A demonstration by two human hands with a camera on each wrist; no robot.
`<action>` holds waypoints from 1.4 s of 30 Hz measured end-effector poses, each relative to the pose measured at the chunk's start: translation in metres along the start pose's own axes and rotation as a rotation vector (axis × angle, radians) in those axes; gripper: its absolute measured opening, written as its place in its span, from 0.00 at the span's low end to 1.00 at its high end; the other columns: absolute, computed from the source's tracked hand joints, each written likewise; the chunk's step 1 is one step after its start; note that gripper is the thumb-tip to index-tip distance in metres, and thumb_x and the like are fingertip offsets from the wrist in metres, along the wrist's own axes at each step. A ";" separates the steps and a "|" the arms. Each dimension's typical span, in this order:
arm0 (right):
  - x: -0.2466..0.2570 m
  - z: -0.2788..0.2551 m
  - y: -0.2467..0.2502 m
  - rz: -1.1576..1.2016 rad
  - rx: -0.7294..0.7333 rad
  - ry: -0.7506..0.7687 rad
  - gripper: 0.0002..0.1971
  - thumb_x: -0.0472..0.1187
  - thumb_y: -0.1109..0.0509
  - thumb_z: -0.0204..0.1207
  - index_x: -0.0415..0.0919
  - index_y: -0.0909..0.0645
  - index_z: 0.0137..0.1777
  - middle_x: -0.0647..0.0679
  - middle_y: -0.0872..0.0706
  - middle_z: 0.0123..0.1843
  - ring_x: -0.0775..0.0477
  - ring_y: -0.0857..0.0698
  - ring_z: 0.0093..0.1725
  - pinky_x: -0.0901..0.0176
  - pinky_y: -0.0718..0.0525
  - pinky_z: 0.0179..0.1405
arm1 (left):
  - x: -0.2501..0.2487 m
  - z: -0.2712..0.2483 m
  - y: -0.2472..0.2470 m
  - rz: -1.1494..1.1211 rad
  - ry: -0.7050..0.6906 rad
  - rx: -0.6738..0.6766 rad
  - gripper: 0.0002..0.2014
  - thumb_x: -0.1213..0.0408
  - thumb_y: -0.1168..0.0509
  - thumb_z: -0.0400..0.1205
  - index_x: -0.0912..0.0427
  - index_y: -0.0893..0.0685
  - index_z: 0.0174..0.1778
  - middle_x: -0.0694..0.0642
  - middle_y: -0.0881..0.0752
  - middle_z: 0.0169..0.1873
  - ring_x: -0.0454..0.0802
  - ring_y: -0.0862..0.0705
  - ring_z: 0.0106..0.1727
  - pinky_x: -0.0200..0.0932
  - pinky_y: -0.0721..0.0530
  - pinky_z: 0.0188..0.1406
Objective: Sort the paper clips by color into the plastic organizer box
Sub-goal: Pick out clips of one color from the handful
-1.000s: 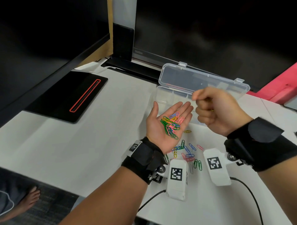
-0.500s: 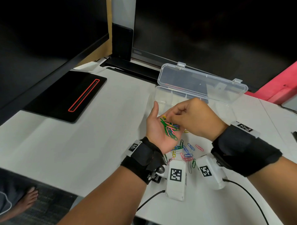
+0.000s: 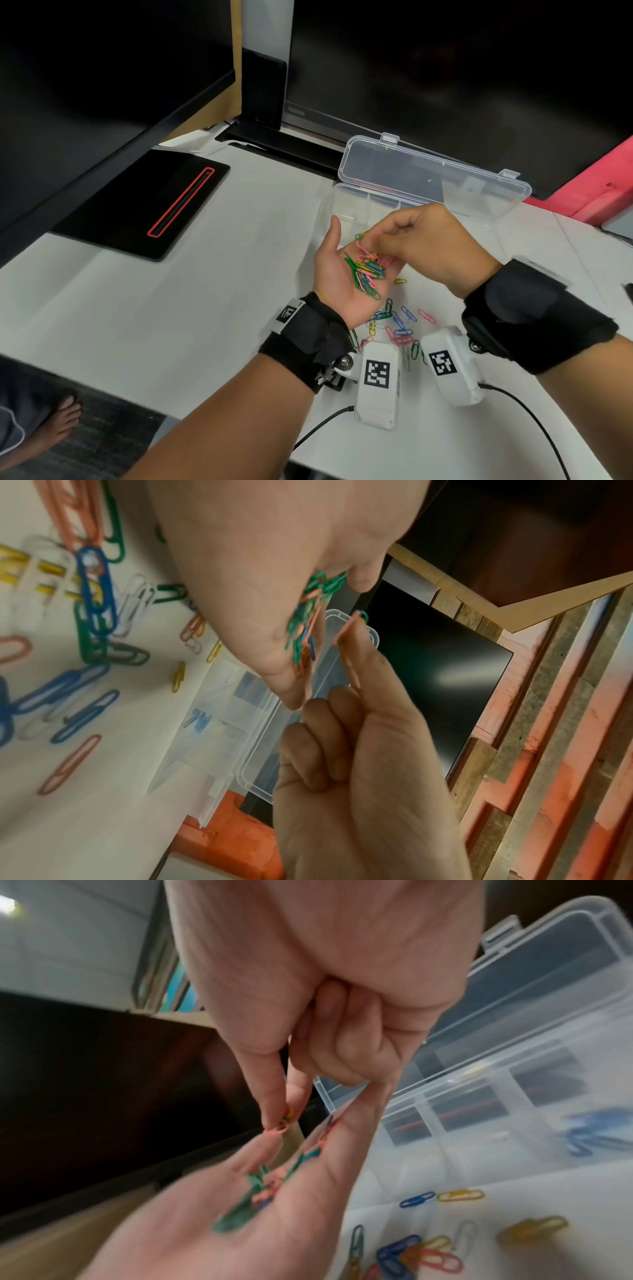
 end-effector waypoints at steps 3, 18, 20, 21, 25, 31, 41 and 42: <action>-0.001 -0.005 0.008 0.135 -0.023 -0.072 0.04 0.36 0.20 0.70 0.35 0.11 0.41 0.41 0.10 0.34 0.61 0.24 0.18 0.72 0.34 0.13 | 0.000 0.002 -0.001 -0.030 -0.010 -0.012 0.41 0.38 0.51 0.85 0.77 0.29 0.75 0.73 0.24 0.71 0.61 0.23 0.72 0.52 0.34 0.80; -0.022 -0.001 0.025 0.915 -0.070 -0.281 0.09 0.30 0.49 0.60 0.47 0.39 0.30 0.48 0.37 0.24 0.53 0.45 0.16 0.68 0.49 0.15 | -0.003 -0.003 0.001 -0.081 0.013 -0.130 0.41 0.38 0.44 0.83 0.75 0.31 0.76 0.74 0.24 0.72 0.66 0.27 0.76 0.56 0.34 0.79; -0.020 0.000 0.026 0.793 -0.062 -0.280 0.11 0.29 0.50 0.67 0.45 0.32 0.33 0.49 0.38 0.25 0.54 0.45 0.17 0.69 0.48 0.16 | -0.003 -0.002 0.001 -0.071 0.008 -0.127 0.42 0.37 0.44 0.82 0.75 0.31 0.76 0.73 0.24 0.72 0.65 0.27 0.76 0.56 0.34 0.79; -0.017 0.000 0.026 0.701 -0.047 -0.270 0.12 0.30 0.49 0.71 0.45 0.28 0.34 0.49 0.39 0.25 0.54 0.45 0.18 0.69 0.49 0.17 | -0.003 -0.002 0.000 -0.062 0.008 -0.130 0.43 0.36 0.44 0.82 0.75 0.32 0.77 0.72 0.24 0.72 0.65 0.27 0.76 0.56 0.34 0.79; -0.003 -0.004 0.018 0.102 0.052 -0.045 0.12 0.31 0.37 0.76 0.41 0.13 0.38 0.59 0.21 0.21 0.57 0.30 0.17 0.66 0.33 0.19 | -0.002 0.000 -0.001 -0.031 -0.009 -0.066 0.46 0.34 0.46 0.81 0.74 0.38 0.80 0.68 0.34 0.79 0.60 0.31 0.79 0.53 0.39 0.82; 0.008 -0.007 0.009 -0.696 0.100 0.216 0.11 0.45 0.25 0.72 0.64 0.11 0.50 0.67 0.11 0.38 0.63 0.14 0.41 0.65 0.17 0.43 | -0.001 0.001 0.002 -0.006 -0.002 -0.051 0.47 0.33 0.44 0.80 0.72 0.38 0.80 0.69 0.19 0.63 0.62 0.18 0.63 0.51 0.23 0.67; 0.015 -0.004 -0.002 -0.955 0.111 0.183 0.07 0.49 0.29 0.73 0.58 0.12 0.50 0.52 0.10 0.48 0.44 0.14 0.48 0.53 0.15 0.45 | 0.000 -0.001 0.001 -0.085 0.016 -0.022 0.39 0.33 0.47 0.81 0.71 0.18 0.56 0.59 0.25 0.45 0.55 0.23 0.49 0.46 0.29 0.60; 0.013 -0.002 -0.001 -0.892 0.114 0.164 0.04 0.48 0.27 0.72 0.57 0.13 0.45 0.53 0.10 0.46 0.46 0.15 0.47 0.53 0.15 0.46 | -0.001 -0.002 0.000 -0.073 0.018 -0.026 0.37 0.33 0.47 0.81 0.70 0.18 0.50 0.60 0.26 0.45 0.55 0.24 0.49 0.46 0.31 0.63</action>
Point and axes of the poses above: each hand's wrist, its own z-axis towards the middle knuckle, its own y-axis out of the back of the hand, x = y × z, the point moved 3 cm from there along z, towards the middle knuckle
